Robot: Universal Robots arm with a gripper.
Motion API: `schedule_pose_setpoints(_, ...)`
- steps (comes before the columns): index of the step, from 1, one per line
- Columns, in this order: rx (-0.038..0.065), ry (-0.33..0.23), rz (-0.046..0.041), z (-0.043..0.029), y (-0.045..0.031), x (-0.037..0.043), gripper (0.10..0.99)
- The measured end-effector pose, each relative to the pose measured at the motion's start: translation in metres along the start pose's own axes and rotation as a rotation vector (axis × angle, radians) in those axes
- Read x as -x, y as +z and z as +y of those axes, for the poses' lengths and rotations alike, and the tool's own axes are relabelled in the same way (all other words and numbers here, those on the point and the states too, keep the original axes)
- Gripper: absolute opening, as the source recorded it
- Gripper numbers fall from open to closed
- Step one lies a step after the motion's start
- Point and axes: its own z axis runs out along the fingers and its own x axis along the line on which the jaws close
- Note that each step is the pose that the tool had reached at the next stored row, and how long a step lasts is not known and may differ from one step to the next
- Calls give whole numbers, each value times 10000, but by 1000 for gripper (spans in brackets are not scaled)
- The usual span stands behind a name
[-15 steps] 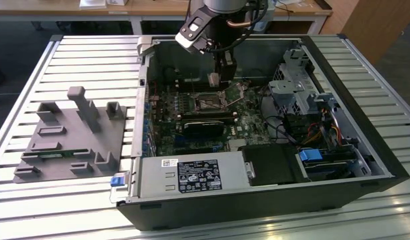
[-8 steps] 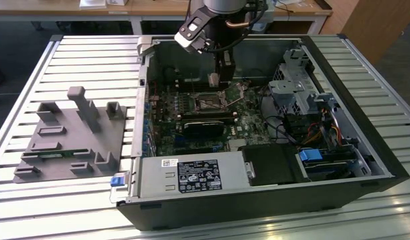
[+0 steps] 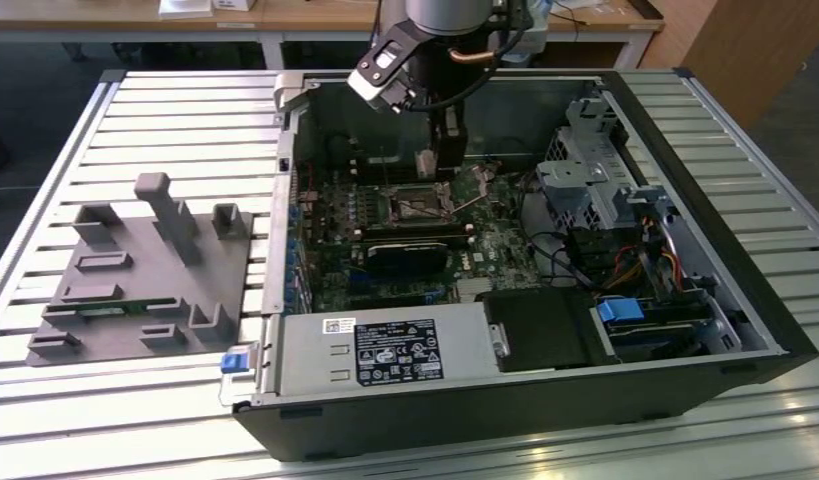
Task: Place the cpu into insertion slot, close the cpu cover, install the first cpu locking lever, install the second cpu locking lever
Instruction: 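Place the cpu into insertion slot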
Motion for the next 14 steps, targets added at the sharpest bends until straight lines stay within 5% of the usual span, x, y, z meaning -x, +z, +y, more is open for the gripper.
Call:
schedule_pose_setpoints(3, -5, -456, 36, -1, 17, -1, 537)
schedule_pose_setpoints(14, -6, -492, 40, -3, 47, -1, 537)
